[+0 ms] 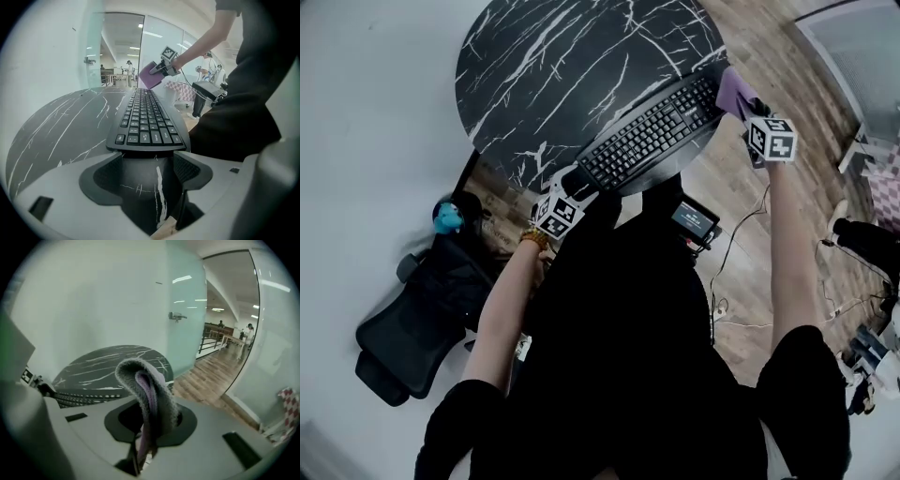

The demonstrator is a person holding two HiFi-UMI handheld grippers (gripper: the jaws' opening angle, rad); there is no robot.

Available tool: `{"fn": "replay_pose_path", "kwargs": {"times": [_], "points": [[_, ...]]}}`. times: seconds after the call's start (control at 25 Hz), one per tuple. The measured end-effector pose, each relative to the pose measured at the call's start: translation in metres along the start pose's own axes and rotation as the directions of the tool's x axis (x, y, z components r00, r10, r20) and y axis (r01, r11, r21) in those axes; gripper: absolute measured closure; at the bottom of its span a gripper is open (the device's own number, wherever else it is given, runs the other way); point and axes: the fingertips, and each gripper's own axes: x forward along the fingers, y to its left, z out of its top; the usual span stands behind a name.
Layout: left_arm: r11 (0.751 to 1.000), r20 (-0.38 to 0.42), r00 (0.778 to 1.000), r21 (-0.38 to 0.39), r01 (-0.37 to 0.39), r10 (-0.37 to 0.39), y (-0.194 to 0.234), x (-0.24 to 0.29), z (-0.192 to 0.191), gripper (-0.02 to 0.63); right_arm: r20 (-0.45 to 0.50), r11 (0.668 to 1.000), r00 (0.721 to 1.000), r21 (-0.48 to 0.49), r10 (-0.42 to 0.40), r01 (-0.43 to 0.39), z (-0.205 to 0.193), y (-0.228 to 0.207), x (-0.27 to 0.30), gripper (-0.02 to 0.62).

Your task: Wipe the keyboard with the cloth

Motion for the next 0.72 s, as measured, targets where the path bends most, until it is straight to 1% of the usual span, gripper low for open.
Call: {"fn": "replay_pose_path", "kwargs": {"times": [0.04, 0.08, 0.12, 0.16, 0.2, 0.28, 0.4, 0.48, 0.52, 0.6, 0.72], "points": [[1.000, -0.003, 1.000, 0.001, -0.001, 0.001, 0.000, 0.000, 0.000, 0.280, -0.015, 0.997, 0.998, -0.045, -0.069, 0.068, 0.000, -0.016, -0.001, 0.537], [1.000, -0.006, 1.000, 0.003, -0.002, 0.002, 0.000, 0.000, 0.000, 0.279, -0.032, 0.985, 0.990, -0.106, -0.137, 0.133, 0.000, -0.029, -0.002, 0.537], [1.000, -0.008, 1.000, 0.006, -0.003, 0.004, 0.000, 0.001, 0.000, 0.279, -0.047, 0.970, 0.981, -0.163, -0.189, 0.179, -0.001, -0.037, 0.000, 0.537], [1.000, -0.011, 1.000, 0.006, -0.005, 0.005, 0.001, 0.001, 0.000, 0.281, -0.061, 0.960, 0.975, -0.201, -0.213, 0.197, -0.002, -0.039, 0.003, 0.537], [1.000, -0.013, 1.000, 0.006, -0.007, 0.007, 0.001, 0.001, 0.000, 0.279, -0.077, 0.957, 0.974, -0.217, -0.211, 0.190, -0.006, -0.036, 0.009, 0.537], [1.000, -0.015, 1.000, 0.002, -0.009, 0.009, 0.000, 0.000, 0.000, 0.279, -0.134, 0.963, 0.974, -0.227, -0.182, 0.148, -0.022, -0.023, 0.026, 0.537], [1.000, -0.020, 1.000, 0.000, -0.011, 0.011, 0.001, 0.000, 0.000, 0.279, -0.240, 0.960, 0.963, -0.275, -0.125, 0.056, -0.052, 0.011, 0.049, 0.537], [1.000, -0.022, 1.000, -0.001, -0.010, 0.010, 0.000, 0.001, 0.001, 0.280, -0.284, 0.967, 0.955, -0.256, -0.083, 0.008, -0.066, 0.032, 0.058, 0.537], [1.000, -0.023, 1.000, -0.001, -0.010, 0.010, 0.000, 0.001, 0.001, 0.281, -0.289, 0.971, 0.954, -0.237, -0.084, 0.014, -0.070, 0.036, 0.061, 0.537], [1.000, -0.022, 1.000, -0.001, -0.010, 0.010, 0.000, 0.001, 0.000, 0.281, -0.279, 0.980, 0.954, -0.192, -0.106, 0.053, -0.073, 0.034, 0.062, 0.537], [1.000, -0.018, 1.000, 0.002, -0.015, 0.015, 0.000, 0.000, -0.001, 0.281, -0.261, 0.992, 0.960, -0.101, -0.100, 0.076, -0.073, 0.034, 0.061, 0.537]]}}
